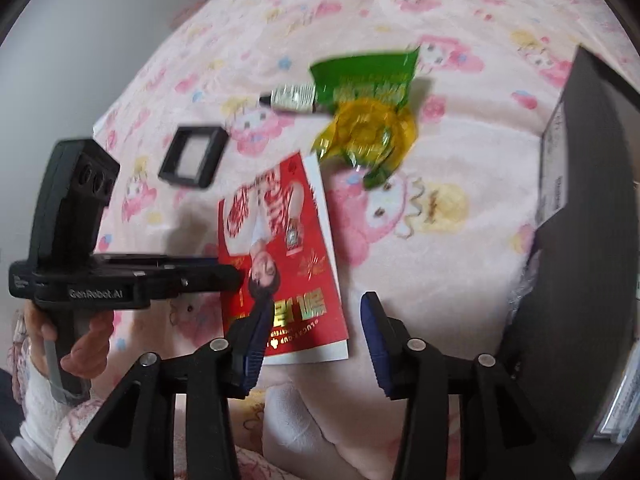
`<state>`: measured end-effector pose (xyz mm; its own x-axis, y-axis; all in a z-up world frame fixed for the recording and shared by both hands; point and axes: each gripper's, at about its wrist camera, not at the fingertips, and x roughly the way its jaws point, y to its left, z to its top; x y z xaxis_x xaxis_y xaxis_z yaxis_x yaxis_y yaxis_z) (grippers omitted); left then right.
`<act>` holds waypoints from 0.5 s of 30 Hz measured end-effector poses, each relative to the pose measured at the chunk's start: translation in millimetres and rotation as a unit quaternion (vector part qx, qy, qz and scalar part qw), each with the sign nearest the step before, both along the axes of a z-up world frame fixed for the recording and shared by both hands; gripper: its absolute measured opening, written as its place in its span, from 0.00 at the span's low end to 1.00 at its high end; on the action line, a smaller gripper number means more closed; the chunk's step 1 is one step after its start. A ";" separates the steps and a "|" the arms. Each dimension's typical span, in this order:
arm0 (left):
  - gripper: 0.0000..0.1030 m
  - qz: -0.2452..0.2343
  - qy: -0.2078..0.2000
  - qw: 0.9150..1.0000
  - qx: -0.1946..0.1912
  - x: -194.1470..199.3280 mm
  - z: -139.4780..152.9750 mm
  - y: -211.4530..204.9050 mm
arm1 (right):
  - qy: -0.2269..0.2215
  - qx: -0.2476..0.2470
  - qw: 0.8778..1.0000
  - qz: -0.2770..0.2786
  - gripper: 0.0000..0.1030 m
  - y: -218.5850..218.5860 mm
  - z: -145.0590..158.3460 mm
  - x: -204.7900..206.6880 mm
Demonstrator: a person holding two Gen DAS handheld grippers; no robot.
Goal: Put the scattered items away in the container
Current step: 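Grasp the red printed card edge with the left gripper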
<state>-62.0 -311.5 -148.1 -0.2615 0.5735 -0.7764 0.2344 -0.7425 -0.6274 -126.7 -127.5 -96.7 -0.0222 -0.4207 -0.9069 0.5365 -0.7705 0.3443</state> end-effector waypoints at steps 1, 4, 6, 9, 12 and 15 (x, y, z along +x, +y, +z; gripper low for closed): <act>0.28 -0.002 -0.002 1.000 -0.002 -2.0 -0.9 2.0 | -0.013 0.008 1.000 0.006 0.40 -2.3 -5.1 0.3; 0.32 -0.011 -0.001 0.999 -0.038 -5.5 8.2 0.9 | -0.017 0.019 1.000 0.002 0.40 0.5 -6.2 6.1; 0.39 -0.006 0.010 0.997 -0.070 -7.4 17.6 -4.8 | -0.021 0.010 1.000 -0.002 0.40 6.7 -2.2 10.5; 0.48 0.013 0.026 0.994 -0.101 -15.1 25.7 -19.0 | -0.034 0.000 0.999 0.004 0.40 13.4 2.1 18.0; 0.48 0.037 0.054 0.993 -0.098 -27.9 24.2 -31.2 | -0.075 -0.029 0.997 0.015 0.40 15.7 -6.6 22.4; 0.48 0.042 0.062 0.992 -0.100 -45.3 14.7 -29.9 | -0.093 -0.034 0.995 0.005 0.40 15.0 -14.4 18.0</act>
